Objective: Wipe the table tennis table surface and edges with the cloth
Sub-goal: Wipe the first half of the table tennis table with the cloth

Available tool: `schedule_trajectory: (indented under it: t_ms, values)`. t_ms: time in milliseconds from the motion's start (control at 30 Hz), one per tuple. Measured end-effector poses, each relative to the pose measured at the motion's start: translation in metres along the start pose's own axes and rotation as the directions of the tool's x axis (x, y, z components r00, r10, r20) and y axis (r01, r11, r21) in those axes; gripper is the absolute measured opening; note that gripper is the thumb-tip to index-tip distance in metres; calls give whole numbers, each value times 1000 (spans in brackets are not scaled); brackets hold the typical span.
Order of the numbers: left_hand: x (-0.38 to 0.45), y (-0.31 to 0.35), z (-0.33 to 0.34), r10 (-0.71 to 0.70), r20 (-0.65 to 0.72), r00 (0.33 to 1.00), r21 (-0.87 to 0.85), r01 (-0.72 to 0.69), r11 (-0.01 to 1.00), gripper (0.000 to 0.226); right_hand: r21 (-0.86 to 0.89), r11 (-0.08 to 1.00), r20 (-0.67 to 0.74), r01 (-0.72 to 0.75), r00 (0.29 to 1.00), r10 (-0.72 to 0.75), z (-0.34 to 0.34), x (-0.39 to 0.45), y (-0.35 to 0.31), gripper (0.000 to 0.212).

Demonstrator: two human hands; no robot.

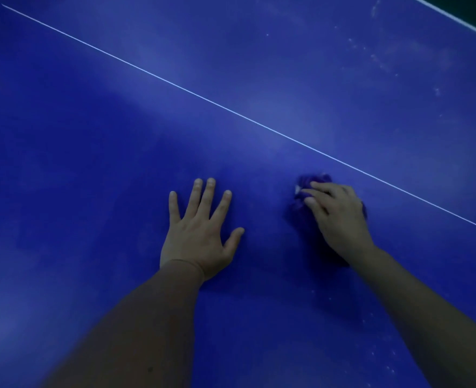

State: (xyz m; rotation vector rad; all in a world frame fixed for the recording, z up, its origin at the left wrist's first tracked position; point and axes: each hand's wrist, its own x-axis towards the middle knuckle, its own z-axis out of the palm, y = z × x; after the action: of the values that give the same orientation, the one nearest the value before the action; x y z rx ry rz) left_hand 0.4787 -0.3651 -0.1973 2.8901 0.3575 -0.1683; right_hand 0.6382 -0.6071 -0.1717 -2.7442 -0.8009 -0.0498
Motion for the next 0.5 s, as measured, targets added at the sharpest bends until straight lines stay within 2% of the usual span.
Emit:
schedule_trajectory:
  t_ms: [133, 200, 267, 333, 400, 500]
  values:
    - [0, 2, -1, 1, 6, 1000, 3, -1, 1000, 78, -9, 953, -27, -301, 953, 301, -5, 38, 28, 37]
    - [0, 2, -1, -4, 6, 1000, 6, 4, 1000, 78, 14, 931, -56, -365, 929, 365, -1, 60, 12, 39]
    - [0, 1, -1, -3, 4, 1000, 9, 3, 1000, 78, 12, 941, -21, -339, 941, 339, 6, 63, -11, 38]
    - [0, 1, -2, -2, -4, 1000, -3, 2, 1000, 78, -27, 968, 66, -250, 966, 251, 9, 42, -23, 43]
    - [0, 1, -2, -4, -7, 1000, -8, 3, 1000, 78, -112, 979, 141, -168, 973, 183, 3, 10, -17, 64]
    - [0, 1, -2, -3, -3, 1000, -4, 3, 1000, 78, -233, 947, 228, -222, 934, 275, -7, -20, 8, 97]
